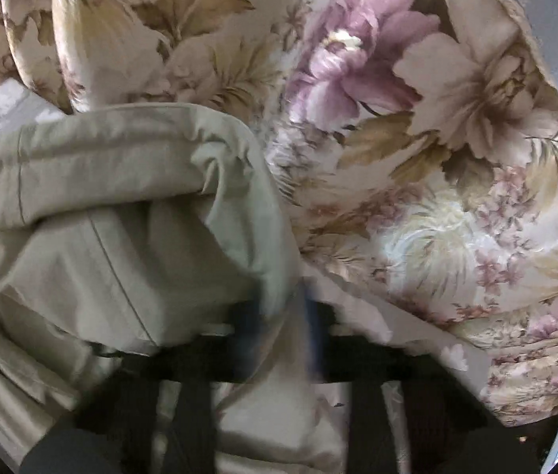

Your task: Fold large clothes

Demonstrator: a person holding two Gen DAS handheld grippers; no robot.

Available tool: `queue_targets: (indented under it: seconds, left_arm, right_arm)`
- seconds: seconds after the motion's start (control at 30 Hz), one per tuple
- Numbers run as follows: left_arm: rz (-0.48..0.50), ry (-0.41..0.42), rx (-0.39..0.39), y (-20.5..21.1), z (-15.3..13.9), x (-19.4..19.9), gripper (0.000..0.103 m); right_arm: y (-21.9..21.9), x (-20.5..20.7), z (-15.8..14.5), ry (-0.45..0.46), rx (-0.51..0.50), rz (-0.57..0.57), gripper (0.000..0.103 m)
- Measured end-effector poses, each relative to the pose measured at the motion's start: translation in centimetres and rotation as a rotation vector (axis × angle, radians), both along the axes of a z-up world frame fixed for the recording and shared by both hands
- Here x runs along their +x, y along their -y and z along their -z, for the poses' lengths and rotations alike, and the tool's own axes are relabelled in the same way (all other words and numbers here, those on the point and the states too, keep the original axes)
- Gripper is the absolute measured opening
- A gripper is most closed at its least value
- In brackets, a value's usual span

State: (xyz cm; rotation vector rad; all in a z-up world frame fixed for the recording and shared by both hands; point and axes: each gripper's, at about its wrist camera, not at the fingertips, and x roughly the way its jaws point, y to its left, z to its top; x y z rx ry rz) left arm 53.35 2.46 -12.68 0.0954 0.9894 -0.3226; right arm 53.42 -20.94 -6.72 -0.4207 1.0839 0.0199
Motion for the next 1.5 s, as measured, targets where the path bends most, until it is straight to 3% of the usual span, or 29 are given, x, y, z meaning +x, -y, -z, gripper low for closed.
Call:
queue_targets:
  seconds: [0.17, 0.3, 0.43, 0.53, 0.6, 0.7, 0.77, 0.83, 0.9, 0.93, 0.97, 1.0, 1.03, 1.17, 1.27, 1.37, 1.4, 1.43, 1.47, 1.5]
  left_arm:
    - [0.003, 0.073, -0.01, -0.1, -2.4, -1.2, 0.003]
    - [0.029, 0.19, 0.02, 0.5, -6.9, -4.7, 0.003]
    - [0.062, 0.293, 0.016, 1.5, -12.0, -10.2, 0.003]
    - [0.122, 0.34, 0.022, 3.1, -13.8, -16.0, 0.003]
    - [0.161, 0.351, 0.02, 3.8, -13.6, -20.0, 0.003]
    - [0.194, 0.281, 0.036, 5.2, -10.4, -25.3, 0.004]
    - [0.184, 0.253, 0.131, 6.1, -7.0, -27.7, 0.005]
    - [0.161, 0.208, 0.206, 6.2, -3.6, -28.5, 0.012]
    - [0.121, 0.137, 0.222, 5.3, -1.5, -28.7, 0.034]
    - [0.106, 0.12, 0.208, 4.5, -1.3, -29.2, 0.042]
    - [0.092, 0.132, 0.204, 3.8, -1.5, -29.7, 0.062]
    - [0.081, 0.153, 0.209, 3.5, -2.0, -30.2, 0.076]
    - [0.07, 0.195, 0.211, 2.9, -3.0, -30.9, 0.079]
    - [0.062, 0.268, 0.15, 2.0, -7.3, -30.0, 0.098]
    - [0.077, 0.239, 0.097, 3.4, -8.2, -26.2, 0.098]
    - [0.078, 0.168, 0.112, 5.7, -6.4, -21.8, 0.093]
    - [0.087, 0.14, 0.103, 6.3, -5.7, -20.9, 0.074]
    - [0.102, 0.082, 0.082, 6.6, -4.5, -19.5, 0.057]
    - [0.104, 0.014, 0.062, 6.8, -3.2, -18.3, 0.022]
    - [0.096, -0.024, 0.05, 6.7, -2.5, -17.6, 0.009]
  right_arm:
    - [1.9, -1.9, -2.4, 0.07, 0.073, 0.012, 0.006]
    - [2.8, -6.1, -5.4, 0.165, 0.178, 0.007, 0.006]
    - [4.1, -11.6, -7.8, 0.242, 0.331, 0.008, 0.006]
    - [4.9, -16.1, -8.2, 0.261, 0.399, 0.012, 0.006]
    - [5.4, -19.2, -7.3, 0.247, 0.411, 0.017, 0.006]
    - [6.4, -22.9, -4.3, 0.181, 0.394, 0.038, 0.006]
    - [6.8, -24.3, -1.9, 0.108, 0.378, 0.05, 0.007]
    - [7.5, -25.9, -0.4, 0.074, 0.372, 0.071, 0.009]
    - [8.7, -27.7, -1.0, 0.097, 0.413, 0.106, 0.009]
    - [9.3, -28.6, -1.7, 0.117, 0.442, 0.12, 0.019]
    - [9.6, -29.2, -2.4, 0.136, 0.454, 0.133, 0.026]
    - [10.0, -30.1, -3.4, 0.173, 0.457, 0.146, 0.04]
    - [10.4, -30.7, -4.4, 0.207, 0.459, 0.154, 0.048]
    - [11.1, -29.7, -6.1, 0.245, 0.563, 0.163, 0.055]
    - [9.8, -26.1, -4.9, 0.173, 0.672, 0.161, 0.061]
    - [8.6, -23.6, -2.2, 0.06, 0.736, 0.187, 0.063]
    - [8.1, -23.0, -1.2, 0.041, 0.714, 0.206, 0.062]
    - [7.7, -22.7, -0.8, 0.044, 0.703, 0.206, 0.05]
    - [7.1, -22.5, -0.6, 0.046, 0.7, 0.185, 0.034]
    - [6.8, -22.6, -0.7, 0.052, 0.692, 0.174, 0.012]
